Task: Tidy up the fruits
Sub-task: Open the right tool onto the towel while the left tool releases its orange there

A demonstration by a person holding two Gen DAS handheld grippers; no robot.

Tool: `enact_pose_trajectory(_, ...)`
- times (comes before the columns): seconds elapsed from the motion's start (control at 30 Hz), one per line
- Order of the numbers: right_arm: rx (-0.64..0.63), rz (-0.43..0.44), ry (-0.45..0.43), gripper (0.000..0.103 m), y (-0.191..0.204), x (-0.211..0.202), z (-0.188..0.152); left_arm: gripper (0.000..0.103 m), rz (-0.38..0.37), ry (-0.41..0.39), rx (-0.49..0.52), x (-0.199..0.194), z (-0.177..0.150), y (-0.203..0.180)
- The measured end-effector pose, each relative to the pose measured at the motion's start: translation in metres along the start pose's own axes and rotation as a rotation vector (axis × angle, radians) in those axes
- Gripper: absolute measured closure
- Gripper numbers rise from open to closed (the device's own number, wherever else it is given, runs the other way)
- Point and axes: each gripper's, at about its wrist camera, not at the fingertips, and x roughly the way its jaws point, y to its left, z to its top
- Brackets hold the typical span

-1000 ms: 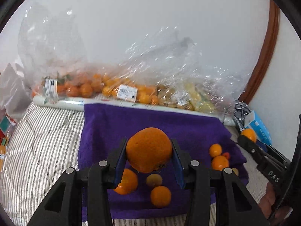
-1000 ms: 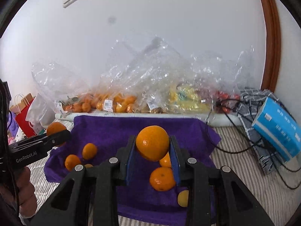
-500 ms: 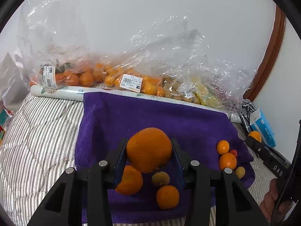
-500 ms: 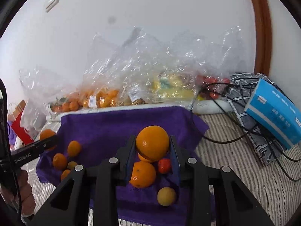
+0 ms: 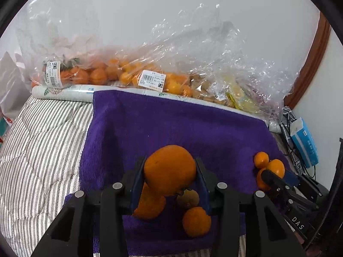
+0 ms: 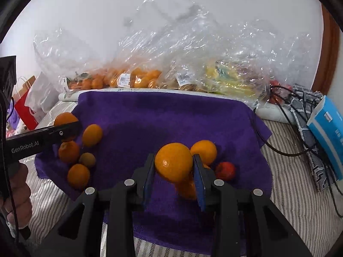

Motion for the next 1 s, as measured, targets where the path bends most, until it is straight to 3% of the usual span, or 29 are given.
enact_pose_trajectory(0.5, -0.044, -0.036, -0.011, 0.069, 0.004, 0.0, -0.002, 0.061, -0.001, 0.029, 0.029, 0.008, -0.005, -0.005)
enact_pose_trajectory(0.8, 0.0, -0.032, -0.017, 0.068, -0.008, -0.003, 0.0, 0.06, -0.02, 0.044, 0.049, 0.008, -0.005, -0.008)
enact_pose_trajectory(0.9, 0.007, -0.035, -0.016, 0.058, -0.009, -0.003, 0.0, 0.056, -0.029, 0.047, 0.067, 0.008, -0.005, -0.011)
enact_pose_trajectory(1.0, 0.012, -0.034, -0.014, 0.058, -0.009, -0.003, 0.0, 0.056, -0.03, 0.049, 0.077, 0.008, -0.005, -0.014)
